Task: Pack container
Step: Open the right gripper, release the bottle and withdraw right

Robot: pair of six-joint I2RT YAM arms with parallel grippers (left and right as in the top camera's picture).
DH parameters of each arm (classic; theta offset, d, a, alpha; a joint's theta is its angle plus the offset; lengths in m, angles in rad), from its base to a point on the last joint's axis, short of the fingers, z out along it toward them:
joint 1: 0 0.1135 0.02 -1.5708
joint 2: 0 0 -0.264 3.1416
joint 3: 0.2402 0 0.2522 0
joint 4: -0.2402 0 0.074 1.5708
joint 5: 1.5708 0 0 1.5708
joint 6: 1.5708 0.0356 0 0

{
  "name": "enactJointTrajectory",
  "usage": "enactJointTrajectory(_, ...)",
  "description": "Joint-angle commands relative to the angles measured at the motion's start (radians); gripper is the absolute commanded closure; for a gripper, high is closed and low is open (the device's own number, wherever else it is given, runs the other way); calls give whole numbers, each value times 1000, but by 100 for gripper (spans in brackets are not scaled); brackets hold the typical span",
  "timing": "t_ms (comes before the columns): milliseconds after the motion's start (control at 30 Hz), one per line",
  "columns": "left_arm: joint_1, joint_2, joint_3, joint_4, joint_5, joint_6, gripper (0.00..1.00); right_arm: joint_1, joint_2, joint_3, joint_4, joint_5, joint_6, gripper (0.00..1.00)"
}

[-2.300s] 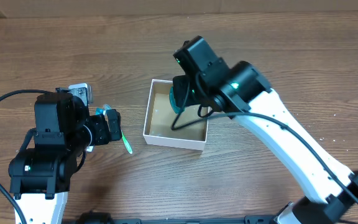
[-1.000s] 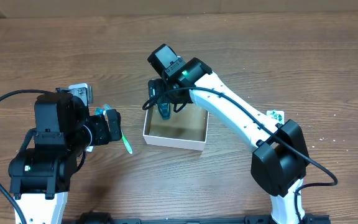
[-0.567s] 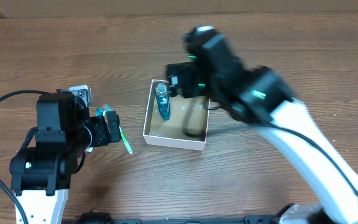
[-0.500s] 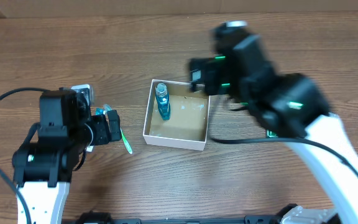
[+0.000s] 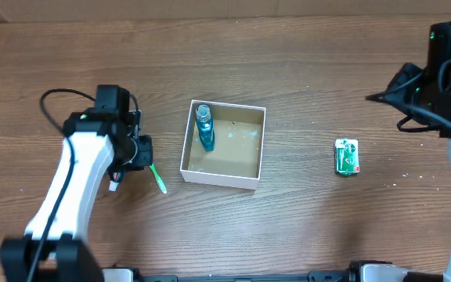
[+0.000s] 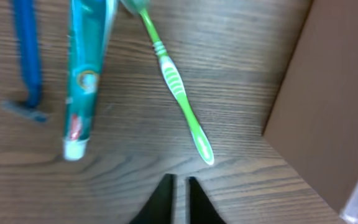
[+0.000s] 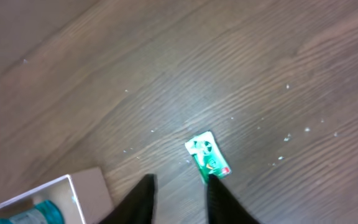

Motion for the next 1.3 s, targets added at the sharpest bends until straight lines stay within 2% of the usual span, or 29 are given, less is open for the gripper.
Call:
enactJointTrajectory(0, -27, 103, -6, 13, 43, -11, 96, -10, 31, 6, 2, -39, -22, 90)
enactJointTrajectory(33, -40, 126, -6, 20, 43, -12, 96, -10, 38, 6, 2, -38, -23, 96)
enactJointTrajectory(433, -257, 159, -6, 115, 9, -50, 96, -10, 115, 5, 2, -38, -26, 96)
enactJointTrajectory(567, -269, 159, -6, 110, 31, -65, 96, -10, 117, -1, 5, -38, -26, 96)
enactJointTrajectory(800, -269, 159, -6, 110, 205, -84, 96, -10, 117, -1, 5, -38, -29, 96)
enactJointTrajectory(1100, -274, 156, -5, 92, 192, -93, 96, -9, 117, -1, -5, -39, -52, 96)
enactJointTrajectory(1200, -263, 150, -2, 68, 156, -94, 91, -9, 117, 0, -9, -39, -74, 87)
enactJointTrajectory(1233, -261, 141, -2, 63, 138, -94, 90, -9, 117, 0, -14, -42, -74, 75)
enactJointTrajectory(1267, -255, 132, -2, 58, 120, -95, 83, -9, 115, 0, -20, -46, -74, 65)
